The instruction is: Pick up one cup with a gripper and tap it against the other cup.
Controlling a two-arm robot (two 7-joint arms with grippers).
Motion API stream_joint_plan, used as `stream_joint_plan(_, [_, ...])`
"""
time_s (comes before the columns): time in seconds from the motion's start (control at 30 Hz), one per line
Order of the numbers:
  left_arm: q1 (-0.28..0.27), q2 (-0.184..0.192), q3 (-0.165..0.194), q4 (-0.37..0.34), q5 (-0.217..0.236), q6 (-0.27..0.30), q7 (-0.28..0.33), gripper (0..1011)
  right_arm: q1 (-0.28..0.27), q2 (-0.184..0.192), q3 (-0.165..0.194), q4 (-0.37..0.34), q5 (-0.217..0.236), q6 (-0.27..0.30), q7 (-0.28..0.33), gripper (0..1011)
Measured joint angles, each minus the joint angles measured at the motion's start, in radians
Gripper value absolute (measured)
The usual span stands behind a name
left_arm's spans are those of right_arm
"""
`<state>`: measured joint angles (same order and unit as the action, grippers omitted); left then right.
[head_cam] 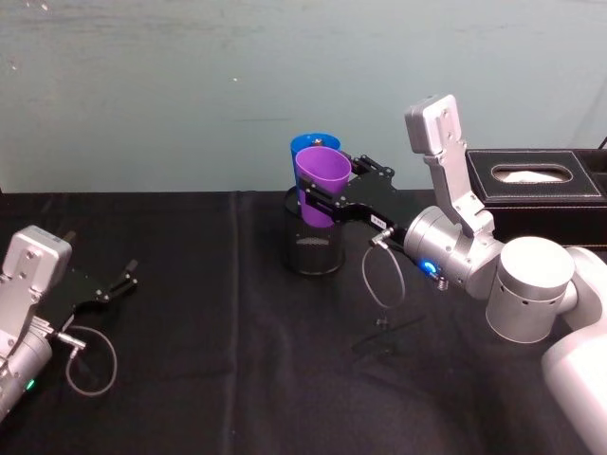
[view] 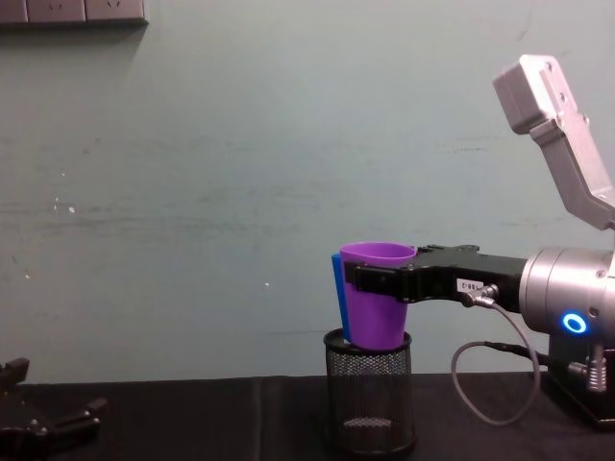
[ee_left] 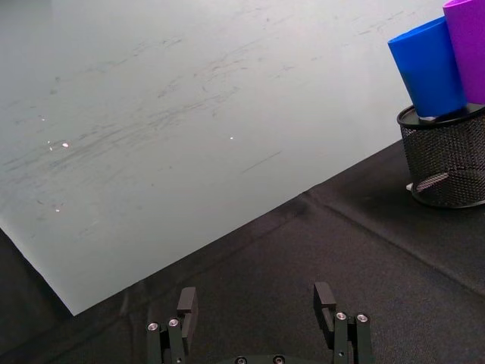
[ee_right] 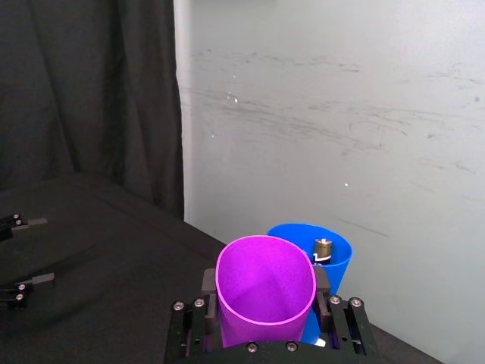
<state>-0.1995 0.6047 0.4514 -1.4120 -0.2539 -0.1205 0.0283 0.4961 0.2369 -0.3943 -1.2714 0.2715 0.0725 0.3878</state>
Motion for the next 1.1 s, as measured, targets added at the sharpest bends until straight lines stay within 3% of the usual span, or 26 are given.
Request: stream_joint_plan(1.1, [0.000, 0.000, 0.000, 0.000, 0.000, 0.000, 0.000, 1000, -0.001, 0.000, 0.000, -0.002, -0.001, 0.000, -0.002, 726])
